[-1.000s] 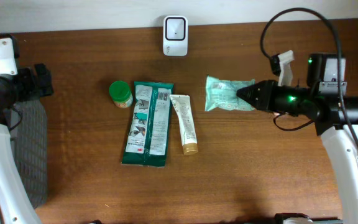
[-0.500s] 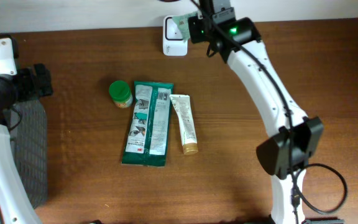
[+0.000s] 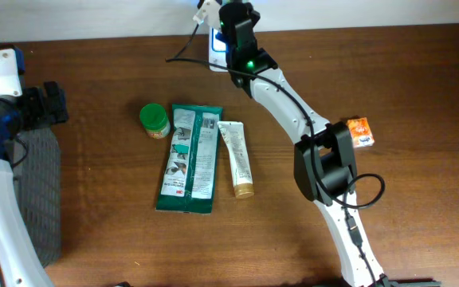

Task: Scan the item barcode
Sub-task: 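Carry mint pouch with right gripper up to the scanner, then place mint pouch at right table edge with right gripper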

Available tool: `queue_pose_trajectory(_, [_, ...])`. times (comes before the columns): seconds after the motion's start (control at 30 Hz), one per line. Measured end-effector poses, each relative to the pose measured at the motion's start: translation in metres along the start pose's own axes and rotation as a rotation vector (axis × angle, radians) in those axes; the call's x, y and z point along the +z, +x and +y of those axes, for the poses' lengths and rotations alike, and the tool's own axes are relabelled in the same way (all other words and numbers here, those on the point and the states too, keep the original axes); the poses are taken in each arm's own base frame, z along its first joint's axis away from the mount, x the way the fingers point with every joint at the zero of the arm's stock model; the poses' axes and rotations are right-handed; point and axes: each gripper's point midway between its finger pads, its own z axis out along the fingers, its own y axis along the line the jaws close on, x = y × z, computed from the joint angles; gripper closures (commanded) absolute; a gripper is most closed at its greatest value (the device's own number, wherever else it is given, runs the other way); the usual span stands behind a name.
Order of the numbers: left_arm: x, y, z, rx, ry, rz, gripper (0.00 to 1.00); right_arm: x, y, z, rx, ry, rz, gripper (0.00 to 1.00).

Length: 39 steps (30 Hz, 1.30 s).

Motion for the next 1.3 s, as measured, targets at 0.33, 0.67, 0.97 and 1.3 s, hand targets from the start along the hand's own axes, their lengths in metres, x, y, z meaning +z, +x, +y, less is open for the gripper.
queue_pose_trajectory(0.33, [0.0, 0.0, 0.0, 0.0, 0.0, 0.0, 0.01, 0.0, 0.001, 0.001, 0.0, 0.001, 0.003, 0.96])
queue_pose_trajectory(0.67, [0.0, 0.0, 0.0, 0.0, 0.0, 0.0, 0.01, -0.138, 0.001, -0.096, 0.492, -0.205, 0.229, 0.96])
queue_pose_trajectory(0.97, [0.0, 0.0, 0.0, 0.0, 0.0, 0.0, 0.01, -0.271, 0.161, -0.113, 0.979, -0.321, 0.948, 0.96])
queue_pose_trajectory(1.3, [0.0, 0.0, 0.0, 0.0, 0.0, -0.001, 0.01, -0.265, 0.33, -0.019, 1.076, -0.295, 1.395, 0.88])
